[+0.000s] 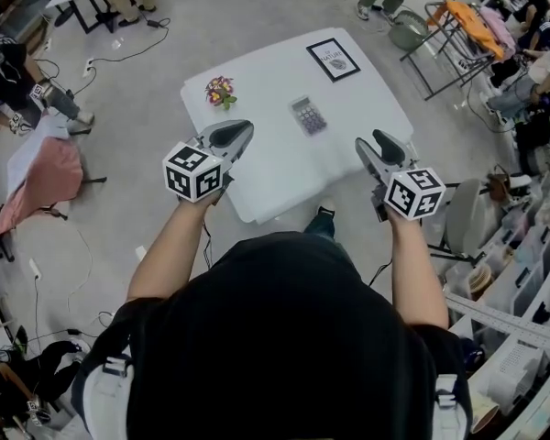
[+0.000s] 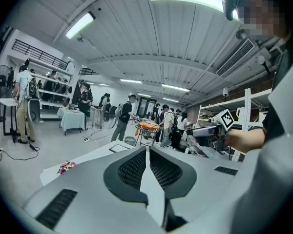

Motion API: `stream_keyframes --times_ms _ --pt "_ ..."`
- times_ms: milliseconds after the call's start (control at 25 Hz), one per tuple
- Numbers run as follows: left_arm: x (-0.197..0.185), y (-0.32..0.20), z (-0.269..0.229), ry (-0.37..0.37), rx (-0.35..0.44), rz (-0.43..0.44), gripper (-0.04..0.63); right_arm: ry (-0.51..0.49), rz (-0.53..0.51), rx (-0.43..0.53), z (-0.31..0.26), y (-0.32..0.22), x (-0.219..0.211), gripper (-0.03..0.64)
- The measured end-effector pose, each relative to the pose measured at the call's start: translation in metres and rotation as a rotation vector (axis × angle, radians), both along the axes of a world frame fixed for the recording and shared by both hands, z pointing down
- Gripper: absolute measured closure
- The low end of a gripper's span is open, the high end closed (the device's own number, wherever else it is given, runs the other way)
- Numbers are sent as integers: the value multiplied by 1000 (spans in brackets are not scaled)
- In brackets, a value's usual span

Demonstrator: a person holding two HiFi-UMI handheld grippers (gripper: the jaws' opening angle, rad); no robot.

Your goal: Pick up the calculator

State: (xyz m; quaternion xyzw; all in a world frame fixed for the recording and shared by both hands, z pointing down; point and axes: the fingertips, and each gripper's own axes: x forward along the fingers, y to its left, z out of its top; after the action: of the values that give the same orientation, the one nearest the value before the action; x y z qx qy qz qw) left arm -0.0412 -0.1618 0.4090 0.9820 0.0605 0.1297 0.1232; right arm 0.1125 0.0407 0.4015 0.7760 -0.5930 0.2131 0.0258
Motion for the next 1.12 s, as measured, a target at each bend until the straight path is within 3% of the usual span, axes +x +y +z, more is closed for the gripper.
stream_keyframes --times_ms 400,1120 --pt "15 4 -10 -18 29 -84 555 -25 -90 27 3 -13 36 393" --pt "125 -23 -1 -92 17 -325 555 -84 -357 -10 29 -96 185 403"
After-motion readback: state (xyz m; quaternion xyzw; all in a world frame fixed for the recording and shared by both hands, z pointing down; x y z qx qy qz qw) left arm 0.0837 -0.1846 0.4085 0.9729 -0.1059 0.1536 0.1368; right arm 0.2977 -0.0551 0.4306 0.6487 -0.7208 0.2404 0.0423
